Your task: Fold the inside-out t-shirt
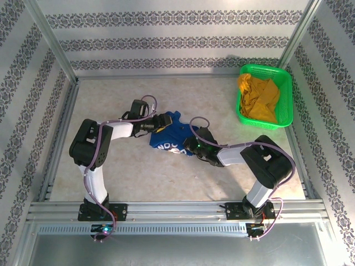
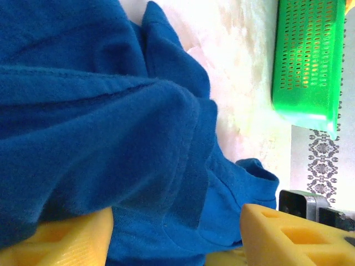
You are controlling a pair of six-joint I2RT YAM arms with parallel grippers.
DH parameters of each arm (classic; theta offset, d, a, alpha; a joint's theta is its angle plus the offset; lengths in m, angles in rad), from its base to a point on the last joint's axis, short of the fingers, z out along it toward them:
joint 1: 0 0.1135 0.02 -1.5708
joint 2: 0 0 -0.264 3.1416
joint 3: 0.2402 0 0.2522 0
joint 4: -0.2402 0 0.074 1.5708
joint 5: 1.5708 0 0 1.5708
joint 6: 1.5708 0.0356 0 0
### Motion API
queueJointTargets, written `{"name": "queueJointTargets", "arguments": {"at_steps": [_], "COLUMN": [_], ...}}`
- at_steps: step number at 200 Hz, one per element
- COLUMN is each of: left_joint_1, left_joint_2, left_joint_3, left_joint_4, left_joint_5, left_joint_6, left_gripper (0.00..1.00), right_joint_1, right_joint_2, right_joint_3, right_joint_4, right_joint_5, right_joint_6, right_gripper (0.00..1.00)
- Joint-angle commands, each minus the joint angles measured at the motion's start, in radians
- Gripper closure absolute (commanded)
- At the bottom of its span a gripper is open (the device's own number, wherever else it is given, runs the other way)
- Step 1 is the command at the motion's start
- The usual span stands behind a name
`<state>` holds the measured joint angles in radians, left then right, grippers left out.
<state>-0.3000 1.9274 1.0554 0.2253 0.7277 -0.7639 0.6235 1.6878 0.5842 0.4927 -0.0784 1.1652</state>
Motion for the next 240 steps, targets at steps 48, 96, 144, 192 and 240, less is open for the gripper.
{"name": "queueJointTargets", "arguments": {"at_steps": [48, 96, 144, 192, 240], "left_joint_1": [0.061, 0.075, 0.059, -0.039, -0.031], "left_joint_2": [-0.278, -0.247, -0.120, -0.020, 0.005], "left_joint_3": [0.013, -0.075, -0.045, -0.068, -0.097], "left_joint_4": [-0.247, -0.312, -0.272, -0.196, -0.052], "left_joint_5": [-0.116, -0.118, 0.028, 0.059, 0.029], "left_joint_6": [0.115, 0.221, 0.243, 0.195, 0.084], "left_gripper": [0.29, 0.27, 0.26, 0.27, 0.99], "right_joint_1": [-0.086, -0.131, -0.134, -0.136, -0.163], "right_joint_2": [-0.122, -0.148, -0.018, 0.046, -0.065], "right_joint_3": [0.017, 0.080, 0.076, 0.066, 0.063], "right_joint_4": [-0.037, -0.094, -0.049, -0.013, -0.037], "right_joint_5": [-0.122, -0.193, -0.185, -0.187, -0.225], "right_joint_6": [-0.049, -0.091, -0.073, -0.059, -0.077], "right_gripper": [0.83, 0.79, 0.81, 0.81, 0.81]}}
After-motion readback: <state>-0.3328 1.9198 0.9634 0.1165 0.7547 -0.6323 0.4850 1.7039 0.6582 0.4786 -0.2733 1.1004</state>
